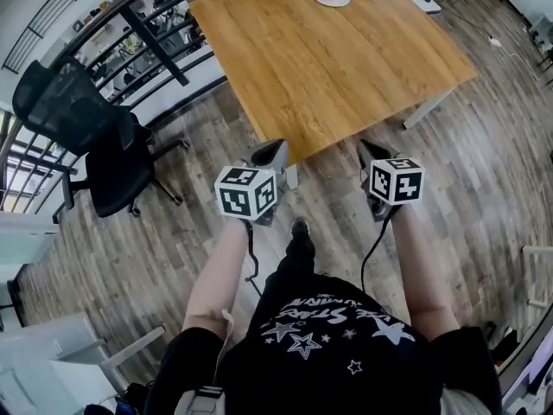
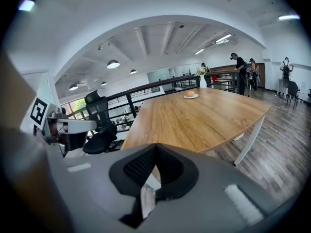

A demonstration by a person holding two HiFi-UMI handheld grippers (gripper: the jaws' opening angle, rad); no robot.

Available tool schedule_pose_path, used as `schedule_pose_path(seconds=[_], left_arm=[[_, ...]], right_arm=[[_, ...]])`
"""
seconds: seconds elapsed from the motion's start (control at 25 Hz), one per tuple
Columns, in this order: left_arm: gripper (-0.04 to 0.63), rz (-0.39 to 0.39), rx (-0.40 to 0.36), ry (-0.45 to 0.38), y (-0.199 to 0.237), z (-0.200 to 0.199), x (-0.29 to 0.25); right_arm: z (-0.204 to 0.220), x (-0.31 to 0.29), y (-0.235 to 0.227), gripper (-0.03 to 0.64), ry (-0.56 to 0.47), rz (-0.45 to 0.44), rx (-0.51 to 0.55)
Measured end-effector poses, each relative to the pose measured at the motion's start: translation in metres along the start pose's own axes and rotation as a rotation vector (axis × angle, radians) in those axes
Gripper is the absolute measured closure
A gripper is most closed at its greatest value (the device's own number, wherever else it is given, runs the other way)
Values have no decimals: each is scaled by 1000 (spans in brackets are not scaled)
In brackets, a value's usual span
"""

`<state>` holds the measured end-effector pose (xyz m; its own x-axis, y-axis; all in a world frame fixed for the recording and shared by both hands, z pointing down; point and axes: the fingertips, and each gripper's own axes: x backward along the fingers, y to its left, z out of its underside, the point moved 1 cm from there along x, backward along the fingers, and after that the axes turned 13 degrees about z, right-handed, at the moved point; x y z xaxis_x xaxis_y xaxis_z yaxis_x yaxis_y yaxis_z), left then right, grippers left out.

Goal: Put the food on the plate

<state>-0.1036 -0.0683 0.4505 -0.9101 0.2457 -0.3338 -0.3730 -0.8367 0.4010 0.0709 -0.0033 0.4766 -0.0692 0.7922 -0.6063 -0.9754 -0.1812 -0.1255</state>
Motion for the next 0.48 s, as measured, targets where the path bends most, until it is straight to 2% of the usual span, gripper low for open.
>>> schedule_pose_path(seconds=[0.28, 0.48], left_arm=[[594, 4, -20, -13, -74, 37, 35], [594, -3, -17, -17, -110, 68, 61]], right_arm=[[40, 80, 6, 615, -43, -22, 23], [69, 123, 9, 615, -59, -25, 12]])
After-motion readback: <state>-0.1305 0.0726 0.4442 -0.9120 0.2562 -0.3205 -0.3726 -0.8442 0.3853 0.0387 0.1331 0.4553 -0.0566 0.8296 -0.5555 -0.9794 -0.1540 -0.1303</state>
